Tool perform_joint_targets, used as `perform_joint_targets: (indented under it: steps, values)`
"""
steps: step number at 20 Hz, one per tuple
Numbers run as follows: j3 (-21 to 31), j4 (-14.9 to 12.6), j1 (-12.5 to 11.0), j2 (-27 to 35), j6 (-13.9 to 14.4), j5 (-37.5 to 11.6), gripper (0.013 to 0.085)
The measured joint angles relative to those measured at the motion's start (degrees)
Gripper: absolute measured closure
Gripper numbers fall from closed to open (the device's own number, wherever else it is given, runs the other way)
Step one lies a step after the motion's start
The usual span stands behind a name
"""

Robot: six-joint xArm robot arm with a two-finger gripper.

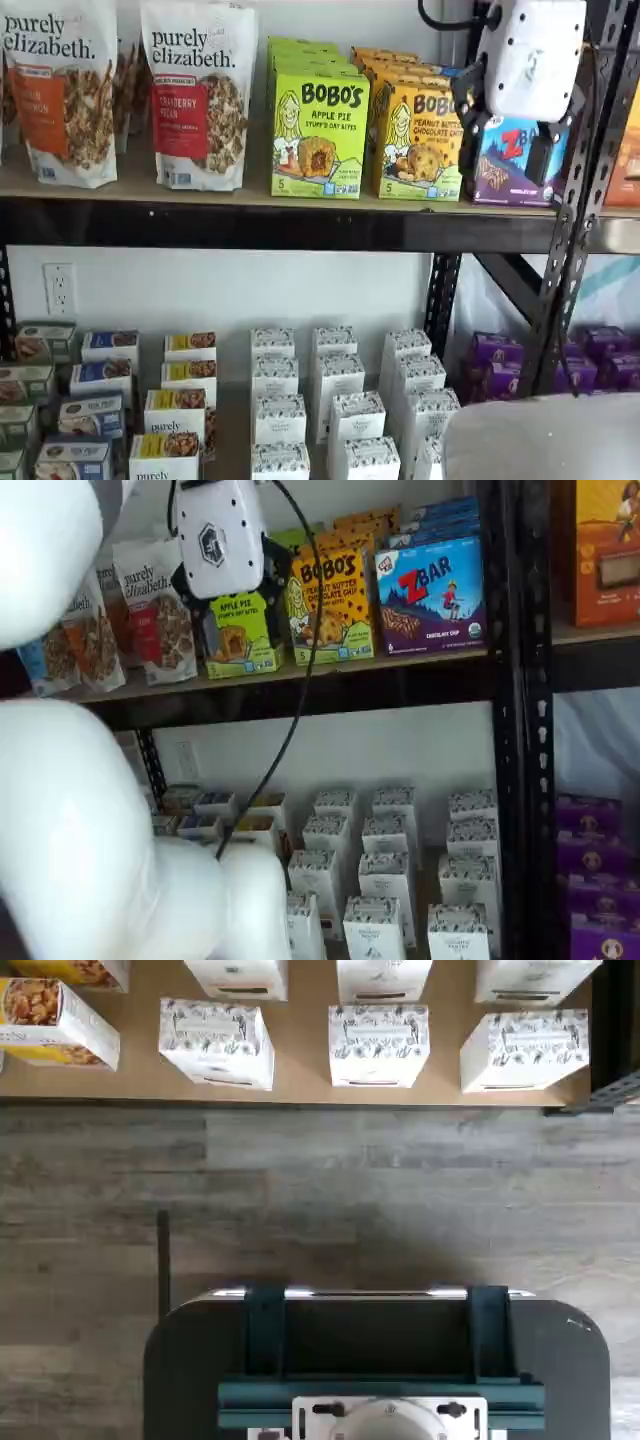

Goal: Pick the green box on the top shelf, the fourth from the left

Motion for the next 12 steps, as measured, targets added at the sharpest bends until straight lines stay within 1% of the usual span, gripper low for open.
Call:
perform_joint_targets:
  steps: [2,3,9,12]
  values:
    - [2.4,1.0,-1.0,-2.7,-0.7,-4.5,0.013]
    - [2.9,1.6,-1.5,-3.3,-1.0,-5.5,0.013]
    - [2.9,1.6,-1.5,-3.1,-1.0,-5.4,0.013]
    - [3.0,1.4,-0.7,-2.6,-0.4,-5.2,0.013]
